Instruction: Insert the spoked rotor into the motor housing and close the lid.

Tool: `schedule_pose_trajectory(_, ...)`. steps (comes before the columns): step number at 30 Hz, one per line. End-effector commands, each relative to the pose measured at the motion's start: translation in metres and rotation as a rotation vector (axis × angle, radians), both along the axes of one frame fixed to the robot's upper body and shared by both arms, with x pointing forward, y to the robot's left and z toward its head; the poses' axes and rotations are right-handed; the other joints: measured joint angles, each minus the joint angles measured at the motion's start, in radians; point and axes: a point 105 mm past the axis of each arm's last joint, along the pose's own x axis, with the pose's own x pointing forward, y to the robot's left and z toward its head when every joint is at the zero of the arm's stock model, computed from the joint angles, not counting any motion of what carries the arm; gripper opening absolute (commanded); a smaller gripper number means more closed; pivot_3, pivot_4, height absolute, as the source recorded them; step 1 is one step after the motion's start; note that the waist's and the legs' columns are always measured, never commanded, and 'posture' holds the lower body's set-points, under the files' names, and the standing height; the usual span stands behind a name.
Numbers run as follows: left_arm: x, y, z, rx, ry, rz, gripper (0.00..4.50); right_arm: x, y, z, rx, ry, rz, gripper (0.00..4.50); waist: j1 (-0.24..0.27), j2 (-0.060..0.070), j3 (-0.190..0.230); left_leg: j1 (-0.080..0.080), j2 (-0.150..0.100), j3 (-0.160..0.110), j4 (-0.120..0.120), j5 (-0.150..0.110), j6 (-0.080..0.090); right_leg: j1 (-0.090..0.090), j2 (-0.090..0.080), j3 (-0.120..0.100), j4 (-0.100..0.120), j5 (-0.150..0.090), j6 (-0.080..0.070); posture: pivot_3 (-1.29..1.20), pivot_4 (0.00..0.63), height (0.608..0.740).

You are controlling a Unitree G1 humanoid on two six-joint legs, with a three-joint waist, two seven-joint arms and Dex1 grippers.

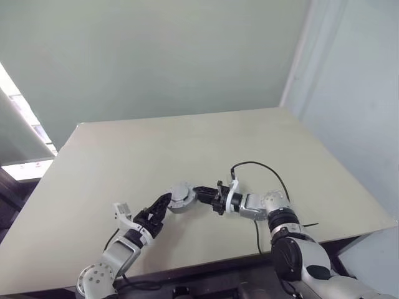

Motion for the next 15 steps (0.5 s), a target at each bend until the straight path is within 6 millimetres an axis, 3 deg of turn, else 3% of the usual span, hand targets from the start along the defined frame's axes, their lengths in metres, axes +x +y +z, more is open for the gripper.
schedule_pose_trajectory(1,0.009,-0.008,0.012,-0.054,-0.058,-0.009,4.43,-0.003,0.017,0.023,0.111,-0.042,0.022,1.21,0.001,0.0,0.0,0.0,0.0,0.0,0.0,0.0,0.0,0.0,0.0,0.0,0.0,0.0,0.0,0.0,0.0,0.74)
schedule_pose_trajectory(10,0.018,-0.025,0.011,-0.125,-0.048,-0.047,4.43,-0.008,0.019,0.023,0.108,-0.044,0.037,1.21,0.001,0.0,0.0,0.0,0.0,0.0,0.001,0.0,0.0,0.0,0.0,0.0,0.0,0.0,0.0,0.0,0.0,0.74)
schedule_pose_trajectory(13,0.018,-0.029,0.008,-0.135,-0.032,-0.059,3.87,-0.008,0.018,0.023,0.107,-0.046,0.036,1.21,0.001,0.0,0.0,0.0,0.0,0.0,0.001,0.0,0.0,0.0,0.0,0.0,0.0,0.0,0.0,0.0,0.0,0.74)
schedule_pose_trajectory(15,0.018,-0.03,0.007,-0.147,-0.027,-0.056,3.19,-0.008,0.017,0.024,0.107,-0.048,0.034,1.21,0.0,0.0,0.0,0.0,0.0,0.0,0.001,0.0,0.0,0.0,0.0,0.0,0.001,0.0,0.0,0.0,0.0,0.74)
